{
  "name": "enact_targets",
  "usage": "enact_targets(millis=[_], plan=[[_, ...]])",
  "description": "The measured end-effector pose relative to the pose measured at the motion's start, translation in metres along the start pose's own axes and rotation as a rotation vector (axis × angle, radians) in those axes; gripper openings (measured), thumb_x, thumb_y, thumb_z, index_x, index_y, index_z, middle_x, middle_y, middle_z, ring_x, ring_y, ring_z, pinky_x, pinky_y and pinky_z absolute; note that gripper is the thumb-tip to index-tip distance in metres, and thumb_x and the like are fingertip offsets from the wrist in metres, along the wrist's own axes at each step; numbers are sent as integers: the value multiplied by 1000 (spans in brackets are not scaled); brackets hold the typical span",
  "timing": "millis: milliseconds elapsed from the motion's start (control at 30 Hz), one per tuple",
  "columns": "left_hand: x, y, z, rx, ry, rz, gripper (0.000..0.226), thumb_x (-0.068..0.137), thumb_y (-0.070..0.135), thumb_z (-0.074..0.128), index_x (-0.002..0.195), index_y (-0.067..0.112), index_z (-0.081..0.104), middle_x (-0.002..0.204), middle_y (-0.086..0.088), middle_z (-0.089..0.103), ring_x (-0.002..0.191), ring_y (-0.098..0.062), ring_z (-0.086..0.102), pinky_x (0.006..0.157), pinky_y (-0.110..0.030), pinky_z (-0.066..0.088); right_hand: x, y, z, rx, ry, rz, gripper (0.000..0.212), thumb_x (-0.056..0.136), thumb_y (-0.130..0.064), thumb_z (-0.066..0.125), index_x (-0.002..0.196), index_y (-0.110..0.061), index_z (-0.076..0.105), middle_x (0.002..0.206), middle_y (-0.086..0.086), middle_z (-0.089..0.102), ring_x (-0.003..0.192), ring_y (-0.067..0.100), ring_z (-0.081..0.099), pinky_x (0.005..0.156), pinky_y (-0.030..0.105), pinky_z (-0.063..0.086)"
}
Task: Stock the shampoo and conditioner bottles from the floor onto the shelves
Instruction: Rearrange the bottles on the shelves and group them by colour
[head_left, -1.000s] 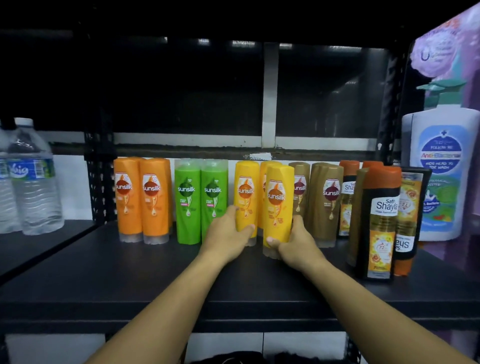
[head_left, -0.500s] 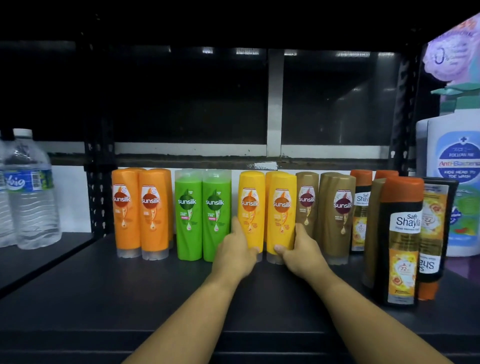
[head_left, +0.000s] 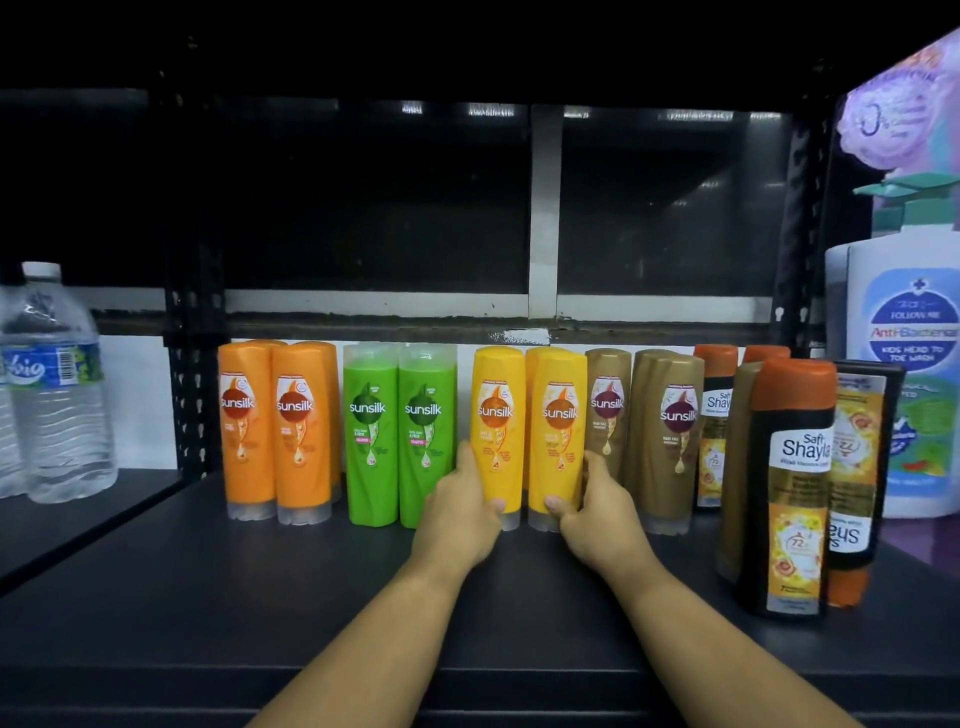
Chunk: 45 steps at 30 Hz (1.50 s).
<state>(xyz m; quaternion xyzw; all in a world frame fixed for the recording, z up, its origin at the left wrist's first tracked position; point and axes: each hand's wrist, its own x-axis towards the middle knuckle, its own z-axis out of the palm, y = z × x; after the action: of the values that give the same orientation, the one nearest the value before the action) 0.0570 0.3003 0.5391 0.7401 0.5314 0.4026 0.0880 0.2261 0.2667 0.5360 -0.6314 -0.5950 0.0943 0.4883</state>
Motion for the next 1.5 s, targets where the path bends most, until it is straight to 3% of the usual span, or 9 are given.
enact_targets(millis=[367, 733, 933, 1200, 1300, 1400, 1500], plan=[[0, -1, 1, -33, 29, 22, 58, 95, 28, 71, 139, 22, 34, 126, -6, 65, 113, -32, 65, 89, -42, 53, -1, 1, 1, -12, 5, -26, 70, 86, -22, 80, 141, -22, 37, 133, -2, 57, 124, 23, 55, 96, 34, 43], [1, -3, 3, -45, 27, 49, 60, 94, 27, 72, 141, 22, 34, 128, -6, 65, 114, -31, 64, 90, -43, 53, 2, 2, 2, -23, 2, -29, 75, 87, -25, 78, 146, -21, 32, 140, 2, 56, 129, 26, 54, 105, 43, 46], [3, -3, 4, -53, 18, 62, 58, 95, 28, 71, 139, 22, 35, 128, -5, 64, 114, -31, 64, 89, -40, 52, 3, 3, 2, -33, -7, -49, 74, 88, -25, 78, 146, -21, 34, 139, 1, 57, 128, 25, 55, 104, 40, 45], [5, -5, 5, -37, 24, 46, 52, 98, 25, 66, 138, 20, 35, 123, -8, 65, 108, -33, 65, 89, -46, 54, 4, 2, 2, -33, -25, -51, 76, 87, -27, 79, 148, -22, 33, 140, 0, 57, 129, 25, 55, 106, 43, 47], [6, -7, 5, -29, 44, 33, 36, 100, 28, 62, 131, 18, 47, 112, -7, 69, 100, -31, 67, 84, -44, 55, 4, 3, 3, -52, -22, -46, 74, 88, -29, 78, 148, -22, 34, 139, -1, 58, 129, 25, 55, 106, 43, 47], [5, -7, 0, -33, 133, 29, 22, 99, 37, 61, 111, 19, 64, 96, -2, 71, 89, -26, 68, 77, -40, 56, 4, 5, 4, -95, -15, -30, 63, 88, -32, 76, 141, -21, 44, 133, 1, 63, 122, 25, 60, 100, 39, 50], [-1, -8, -7, -18, 221, 47, 19, 97, 37, 62, 99, 18, 66, 88, 1, 70, 84, -23, 66, 74, -39, 54, 4, 4, 5, -177, -16, -15, 56, 90, -40, 71, 138, -21, 48, 125, 2, 66, 114, 26, 63, 92, 37, 51]])
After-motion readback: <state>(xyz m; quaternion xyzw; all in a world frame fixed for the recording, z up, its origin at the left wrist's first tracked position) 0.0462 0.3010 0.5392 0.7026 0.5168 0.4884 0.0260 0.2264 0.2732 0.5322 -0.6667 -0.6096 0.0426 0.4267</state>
